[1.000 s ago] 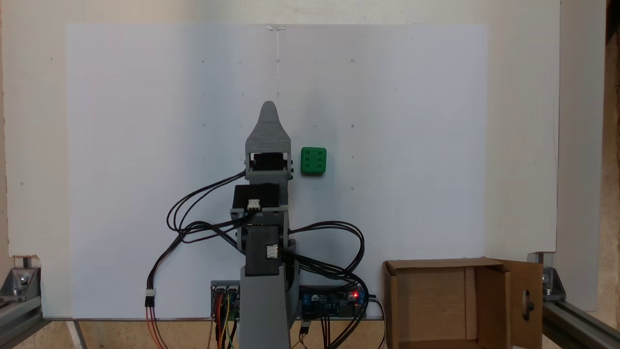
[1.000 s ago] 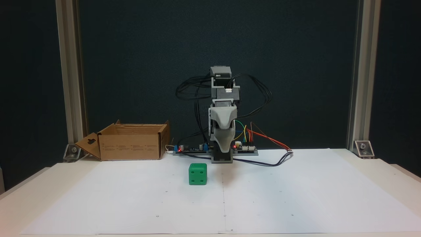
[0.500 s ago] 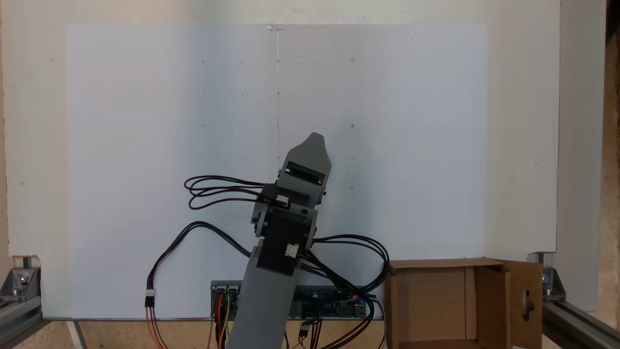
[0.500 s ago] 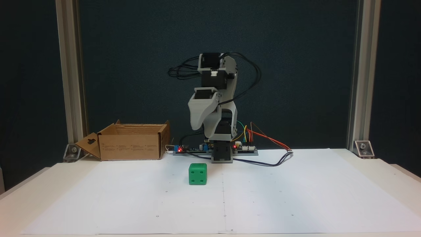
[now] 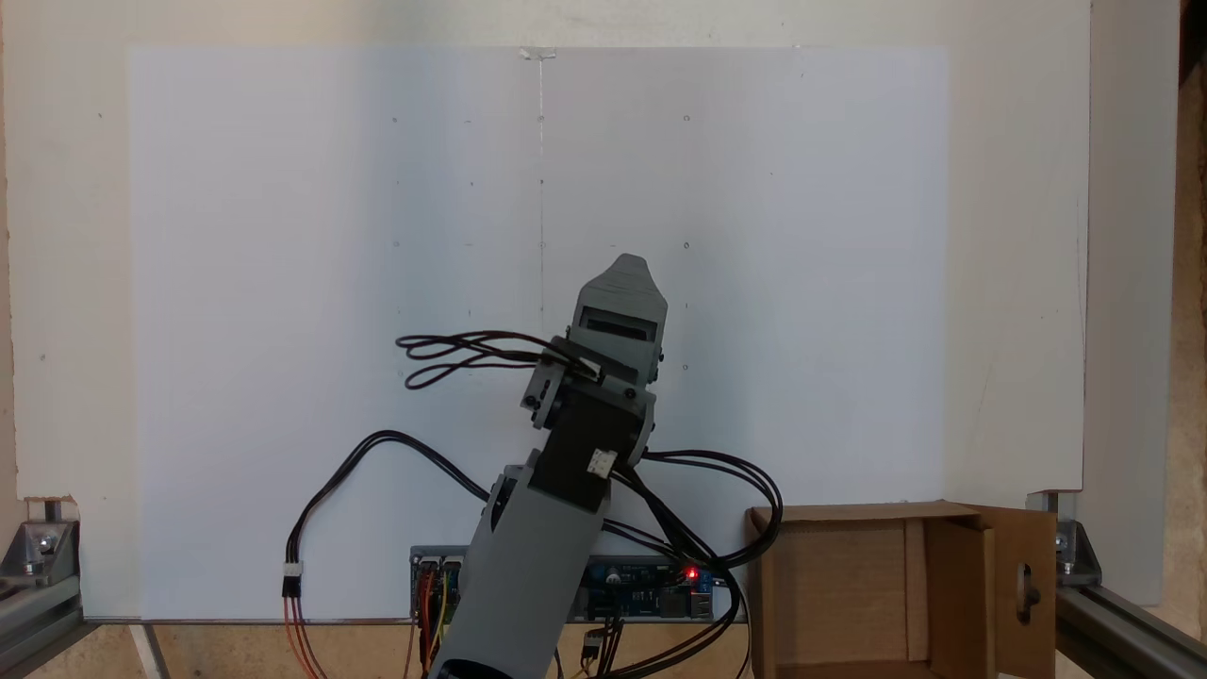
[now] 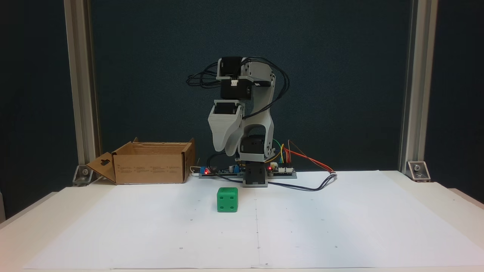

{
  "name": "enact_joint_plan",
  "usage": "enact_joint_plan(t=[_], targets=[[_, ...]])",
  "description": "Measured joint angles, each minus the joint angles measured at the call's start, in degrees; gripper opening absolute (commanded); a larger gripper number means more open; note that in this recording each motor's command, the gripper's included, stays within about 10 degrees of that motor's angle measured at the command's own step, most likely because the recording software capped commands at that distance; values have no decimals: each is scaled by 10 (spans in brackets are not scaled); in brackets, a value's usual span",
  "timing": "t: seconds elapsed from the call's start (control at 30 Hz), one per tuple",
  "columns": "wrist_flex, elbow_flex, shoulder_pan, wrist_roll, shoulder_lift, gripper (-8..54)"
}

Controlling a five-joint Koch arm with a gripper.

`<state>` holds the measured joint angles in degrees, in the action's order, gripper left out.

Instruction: Grasp a green dice and put it in the bin.

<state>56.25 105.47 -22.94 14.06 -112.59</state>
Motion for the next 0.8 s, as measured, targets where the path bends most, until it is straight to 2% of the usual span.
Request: enact_joint_plan(t=[0.17, 0.8], targets=[[0, 0, -23, 83, 17, 466], [56, 0, -1, 88, 67, 466]])
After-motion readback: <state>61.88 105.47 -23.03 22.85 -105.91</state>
